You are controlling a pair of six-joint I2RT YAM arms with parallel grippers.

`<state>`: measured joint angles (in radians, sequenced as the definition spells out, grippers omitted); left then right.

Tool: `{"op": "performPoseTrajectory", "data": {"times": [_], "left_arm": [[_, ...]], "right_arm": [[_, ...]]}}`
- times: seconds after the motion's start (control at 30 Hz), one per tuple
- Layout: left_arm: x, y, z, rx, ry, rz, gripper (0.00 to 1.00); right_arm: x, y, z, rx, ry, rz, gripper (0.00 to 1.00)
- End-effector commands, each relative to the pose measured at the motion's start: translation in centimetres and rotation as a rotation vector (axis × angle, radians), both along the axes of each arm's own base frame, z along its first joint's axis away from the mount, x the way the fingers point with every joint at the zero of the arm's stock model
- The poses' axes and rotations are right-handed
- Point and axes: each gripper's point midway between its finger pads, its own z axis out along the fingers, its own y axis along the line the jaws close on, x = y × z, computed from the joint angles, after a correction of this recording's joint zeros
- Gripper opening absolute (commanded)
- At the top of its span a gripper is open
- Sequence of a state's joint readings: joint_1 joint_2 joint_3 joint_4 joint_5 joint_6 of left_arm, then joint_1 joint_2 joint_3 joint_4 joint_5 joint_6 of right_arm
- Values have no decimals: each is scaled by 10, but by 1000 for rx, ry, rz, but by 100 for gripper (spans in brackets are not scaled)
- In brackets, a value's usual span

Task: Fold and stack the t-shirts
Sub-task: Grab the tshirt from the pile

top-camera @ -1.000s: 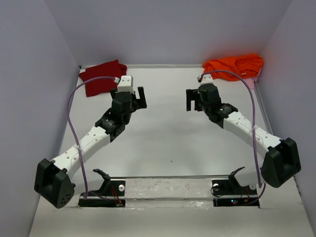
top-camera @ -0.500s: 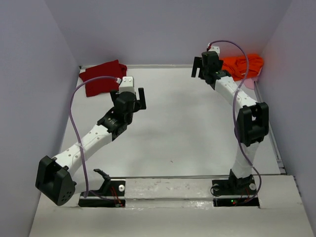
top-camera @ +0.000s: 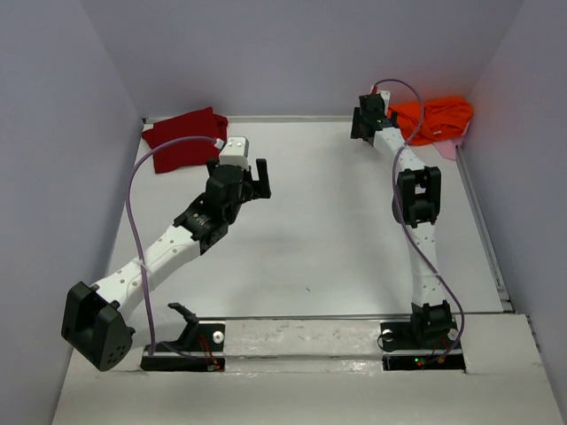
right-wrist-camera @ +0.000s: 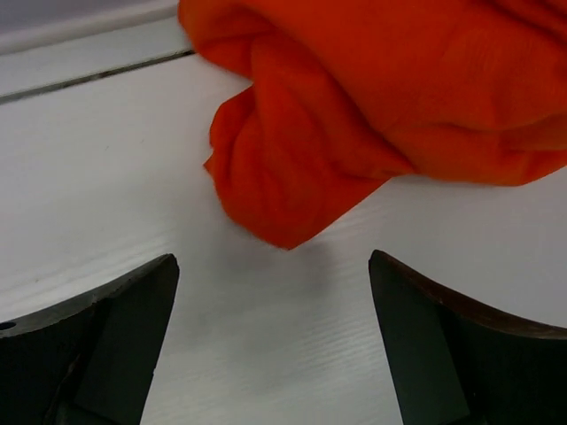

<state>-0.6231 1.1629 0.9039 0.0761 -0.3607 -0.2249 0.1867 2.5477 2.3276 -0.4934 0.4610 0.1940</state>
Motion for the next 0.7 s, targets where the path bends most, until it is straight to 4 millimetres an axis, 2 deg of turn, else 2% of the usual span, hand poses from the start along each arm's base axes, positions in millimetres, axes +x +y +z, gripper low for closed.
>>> {"op": "performPoseTrajectory", "data": {"times": [0.0,0.17,0.2,0.37,0.5,0.53,0.67], "left_arm": [[2,-11,21,-39,-54,-36,99],[1,-15,20,-39,-49,-56,99],[1,-15,19,-39,-49,-57,99],[2,-20,15,-32,-37,-76,99],[2,-21,14,-26,-31,-80,99],[2,-20,14,-28,-31,-78,99],[1,-23,14,-27,-31,-94,99]], "right_arm": [[23,-34,38,-92,-107,-83,93],[30,-52,22,-45,-109,-104,91],[31,-49,14,-38,-102,-91,85],[38,-43,12,13,-109,-48,82],[40,-26,10,92,-109,9,83],[41,-16,6,137,-105,47,83],[43,5,-9,219,-84,123,82]]}}
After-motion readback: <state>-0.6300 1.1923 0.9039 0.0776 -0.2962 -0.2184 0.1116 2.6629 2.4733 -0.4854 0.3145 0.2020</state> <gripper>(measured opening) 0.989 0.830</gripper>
